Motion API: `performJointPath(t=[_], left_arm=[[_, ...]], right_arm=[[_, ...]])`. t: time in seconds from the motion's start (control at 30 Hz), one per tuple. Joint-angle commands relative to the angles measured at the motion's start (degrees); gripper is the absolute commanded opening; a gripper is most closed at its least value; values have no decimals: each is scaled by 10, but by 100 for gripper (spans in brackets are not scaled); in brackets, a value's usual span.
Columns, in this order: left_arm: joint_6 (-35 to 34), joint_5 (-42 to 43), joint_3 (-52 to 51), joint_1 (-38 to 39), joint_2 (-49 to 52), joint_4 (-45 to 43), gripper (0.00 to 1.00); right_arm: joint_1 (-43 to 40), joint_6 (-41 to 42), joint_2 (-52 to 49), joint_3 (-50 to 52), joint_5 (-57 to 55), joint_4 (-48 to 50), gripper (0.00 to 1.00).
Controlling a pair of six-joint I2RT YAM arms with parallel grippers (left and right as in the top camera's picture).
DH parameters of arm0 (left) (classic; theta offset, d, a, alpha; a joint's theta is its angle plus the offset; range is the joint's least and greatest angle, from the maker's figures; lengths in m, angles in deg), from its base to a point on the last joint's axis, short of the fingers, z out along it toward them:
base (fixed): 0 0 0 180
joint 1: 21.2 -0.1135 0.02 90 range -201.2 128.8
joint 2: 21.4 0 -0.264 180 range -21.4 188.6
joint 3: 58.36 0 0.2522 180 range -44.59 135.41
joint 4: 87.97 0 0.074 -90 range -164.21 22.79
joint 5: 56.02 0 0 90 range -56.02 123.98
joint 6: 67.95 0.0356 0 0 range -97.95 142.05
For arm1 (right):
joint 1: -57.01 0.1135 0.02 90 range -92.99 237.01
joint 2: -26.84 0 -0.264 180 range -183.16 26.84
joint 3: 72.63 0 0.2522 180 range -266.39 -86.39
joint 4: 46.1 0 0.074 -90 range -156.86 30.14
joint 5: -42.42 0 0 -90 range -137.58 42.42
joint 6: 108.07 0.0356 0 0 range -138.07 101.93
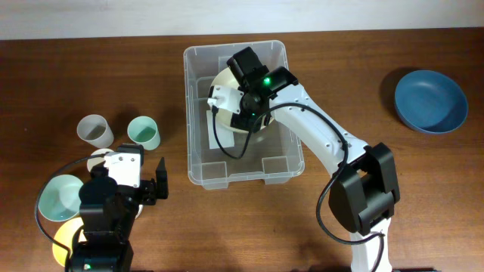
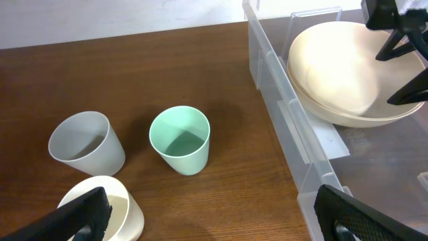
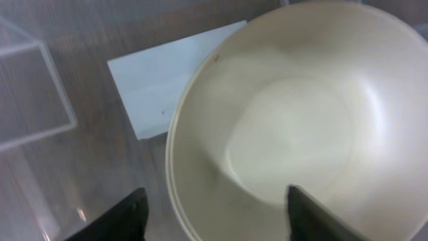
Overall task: Pack container
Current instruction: 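Place the cream plate into the container on the first bowl, then grasp the dark blue bowl rim with the right gripper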
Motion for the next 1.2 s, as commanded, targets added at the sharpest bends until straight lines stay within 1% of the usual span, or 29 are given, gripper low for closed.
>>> performJointPath(t=[0.0,0.1,0.13,0.27,0.3,0.4,0.43,0.47,0.53,0.6,0.63,0.67,0.7,0.77,0.8,0.83,0.93,1.03,1.07,1.17], left_arm=[[-4,-2,11,0,0,-1,99],[-4,-2,11,0,0,-1,99],[-4,-2,11,0,0,-1,100],[-4,-2,11,0,0,-1,99],[-4,-2,11,0,0,-1,99],[-4,-2,11,0,0,-1,99],[-4,-2,11,0,0,-1,99],[-4,-2,11,0,0,-1,99],[-4,-2,11,0,0,-1,99],[-4,-2,11,0,0,-1,100],[-4,-2,11,0,0,-1,99],[-4,-2,11,0,0,-1,99],[-4,-2,11,0,0,-1,99],[-4,-1,11,0,0,-1,99],[-4,7,11,0,0,-2,99],[-4,10,11,0,0,-2,99],[-4,13,11,0,0,-2,99],[-4,13,11,0,0,-2,99],[-4,13,11,0,0,-2,99],[-4,13,11,0,0,-2,99]], right_arm=[[0,32,-1,-8,11,-1,64],[0,34,13,-8,11,-2,64],[0,46,22,-9,10,1,64],[-13,134,83,-47,7,-3,68],[-21,162,99,-60,6,-6,72],[-64,273,144,-96,5,-13,80],[-81,307,156,-104,5,-14,85],[-98,318,168,-108,7,-15,87],[-141,317,185,-108,9,-13,87],[-184,340,187,-108,2,-13,87],[-211,360,184,-107,-14,-15,87],[-232,370,176,-107,-30,-20,89],[-253,377,169,-107,-44,-25,100],[-287,379,150,-107,-60,-37,99],[-332,379,110,-107,-82,-52,99],[-349,379,93,-107,-91,-57,99],[-391,406,45,-107,-112,-61,99],[-420,409,7,-107,-112,-60,99],[-441,409,-26,-107,-112,-52,99],[-460,409,-63,-107,-112,-35,99]])
